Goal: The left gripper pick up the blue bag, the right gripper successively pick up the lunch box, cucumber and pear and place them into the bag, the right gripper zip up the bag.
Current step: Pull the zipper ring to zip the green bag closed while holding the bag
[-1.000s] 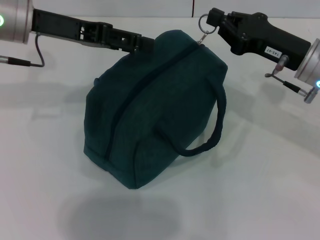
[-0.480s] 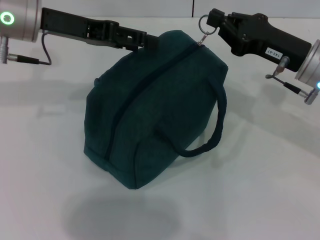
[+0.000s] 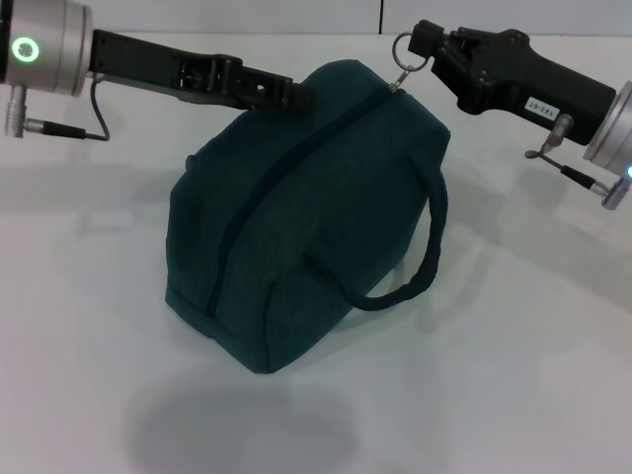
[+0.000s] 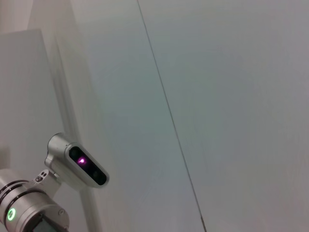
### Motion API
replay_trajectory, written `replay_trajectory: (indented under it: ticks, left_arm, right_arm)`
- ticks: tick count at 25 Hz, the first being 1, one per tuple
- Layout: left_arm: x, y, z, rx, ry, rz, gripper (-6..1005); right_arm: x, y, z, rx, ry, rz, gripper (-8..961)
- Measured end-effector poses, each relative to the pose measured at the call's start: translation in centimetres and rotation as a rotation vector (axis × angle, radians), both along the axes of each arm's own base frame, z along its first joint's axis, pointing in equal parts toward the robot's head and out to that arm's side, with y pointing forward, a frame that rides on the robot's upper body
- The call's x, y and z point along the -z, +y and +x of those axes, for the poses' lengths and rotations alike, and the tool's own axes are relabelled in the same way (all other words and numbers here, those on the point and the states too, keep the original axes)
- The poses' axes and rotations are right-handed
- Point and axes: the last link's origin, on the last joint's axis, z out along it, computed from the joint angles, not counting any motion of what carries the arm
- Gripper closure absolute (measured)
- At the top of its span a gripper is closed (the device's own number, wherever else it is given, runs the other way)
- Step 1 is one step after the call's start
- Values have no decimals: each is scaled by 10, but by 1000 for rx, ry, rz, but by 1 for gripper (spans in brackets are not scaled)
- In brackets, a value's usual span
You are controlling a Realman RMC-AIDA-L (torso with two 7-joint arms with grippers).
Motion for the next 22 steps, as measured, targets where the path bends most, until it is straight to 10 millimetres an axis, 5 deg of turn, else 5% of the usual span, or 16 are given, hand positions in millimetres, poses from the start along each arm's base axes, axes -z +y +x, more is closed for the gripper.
replay_trajectory:
  ticks: [22]
  left_arm:
    - [11, -8, -8, 39, -32, 34, 944]
  right_arm:
    - [-2, -1, 11, 44, 13, 6, 943]
